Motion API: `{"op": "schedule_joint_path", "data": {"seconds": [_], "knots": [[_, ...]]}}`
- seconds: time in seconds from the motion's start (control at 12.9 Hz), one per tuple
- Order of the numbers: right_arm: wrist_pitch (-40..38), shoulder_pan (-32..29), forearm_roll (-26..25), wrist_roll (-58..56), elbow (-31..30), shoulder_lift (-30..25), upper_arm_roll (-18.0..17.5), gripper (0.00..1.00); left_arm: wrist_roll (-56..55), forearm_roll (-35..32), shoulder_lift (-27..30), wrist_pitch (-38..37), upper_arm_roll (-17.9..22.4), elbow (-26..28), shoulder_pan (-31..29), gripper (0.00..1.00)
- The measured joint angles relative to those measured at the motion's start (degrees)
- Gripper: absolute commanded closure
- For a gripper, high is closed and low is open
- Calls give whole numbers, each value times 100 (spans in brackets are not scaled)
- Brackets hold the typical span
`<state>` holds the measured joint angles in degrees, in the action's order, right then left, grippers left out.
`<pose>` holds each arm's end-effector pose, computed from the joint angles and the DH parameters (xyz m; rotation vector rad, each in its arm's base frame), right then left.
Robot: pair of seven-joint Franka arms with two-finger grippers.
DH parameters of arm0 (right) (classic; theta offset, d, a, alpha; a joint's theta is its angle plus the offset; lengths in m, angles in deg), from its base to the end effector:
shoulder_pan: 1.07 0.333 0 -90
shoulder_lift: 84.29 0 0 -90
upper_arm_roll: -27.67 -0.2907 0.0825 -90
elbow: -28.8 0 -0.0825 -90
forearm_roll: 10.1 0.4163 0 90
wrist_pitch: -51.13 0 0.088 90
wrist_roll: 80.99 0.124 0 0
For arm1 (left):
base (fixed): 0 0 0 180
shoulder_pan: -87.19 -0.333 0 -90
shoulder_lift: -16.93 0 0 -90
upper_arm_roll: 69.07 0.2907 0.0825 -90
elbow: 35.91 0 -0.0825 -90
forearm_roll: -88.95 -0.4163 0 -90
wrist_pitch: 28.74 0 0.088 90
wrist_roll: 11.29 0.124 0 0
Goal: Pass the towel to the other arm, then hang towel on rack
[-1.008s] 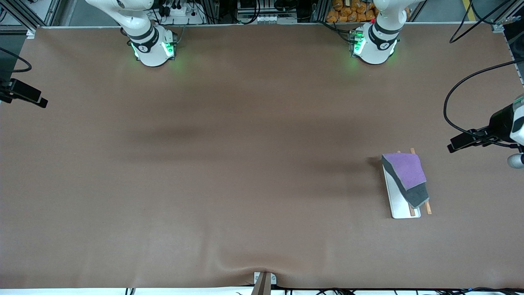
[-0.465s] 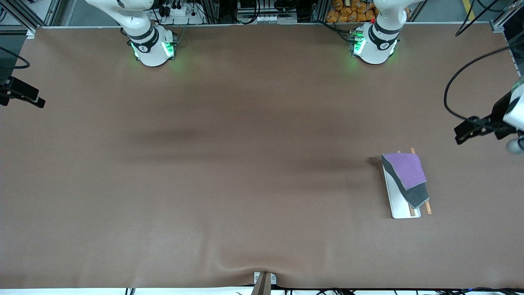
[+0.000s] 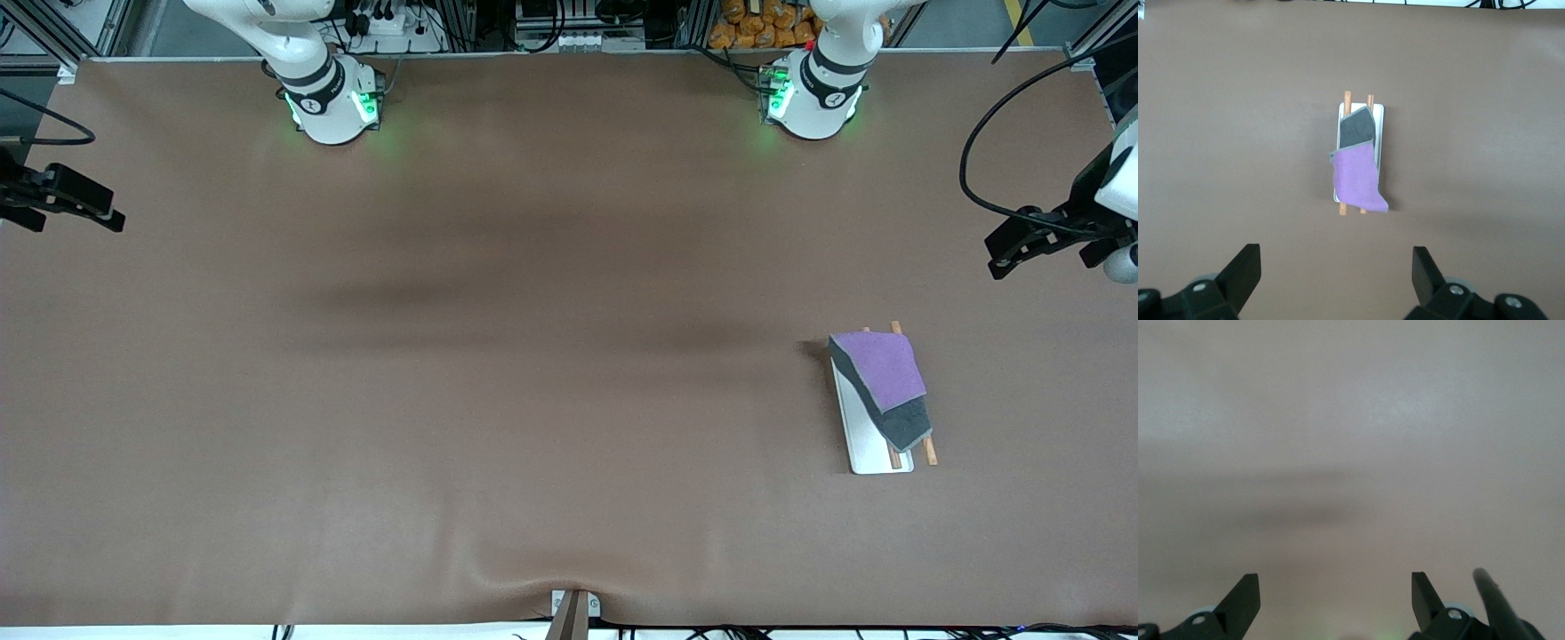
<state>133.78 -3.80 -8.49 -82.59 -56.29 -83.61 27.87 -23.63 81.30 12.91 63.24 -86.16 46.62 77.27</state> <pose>0.5756 -0.0257 0.6071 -3.1103 0.0317 0.0829 0.6097 -0.0542 0.6121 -3.0384 -0.1427 -0.1758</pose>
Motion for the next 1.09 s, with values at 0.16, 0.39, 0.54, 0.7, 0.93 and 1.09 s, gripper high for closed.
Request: {"op": "schedule_joint_path", "data": {"seconds": [0.16,0.39,0.54,0.7,0.93,1.09], "knots": [[-1,0,0,0,0,0,16,0,3,222,37,-46,697,9,583,0],[1,0,0,0,-1,0,26,0,4,286,117,-125,867,80,721,0],[15,0,0,0,-5,0,26,0,4,287,288,-219,867,266,750,0],[54,1,0,0,-10,1,25,0,4,327,561,-250,867,567,784,0],[78,1,0,0,-23,9,24,0,4,493,928,-293,868,960,806,0],[114,2,0,0,-31,42,23,0,7,512,1005,-360,869,1031,848,0]]}}
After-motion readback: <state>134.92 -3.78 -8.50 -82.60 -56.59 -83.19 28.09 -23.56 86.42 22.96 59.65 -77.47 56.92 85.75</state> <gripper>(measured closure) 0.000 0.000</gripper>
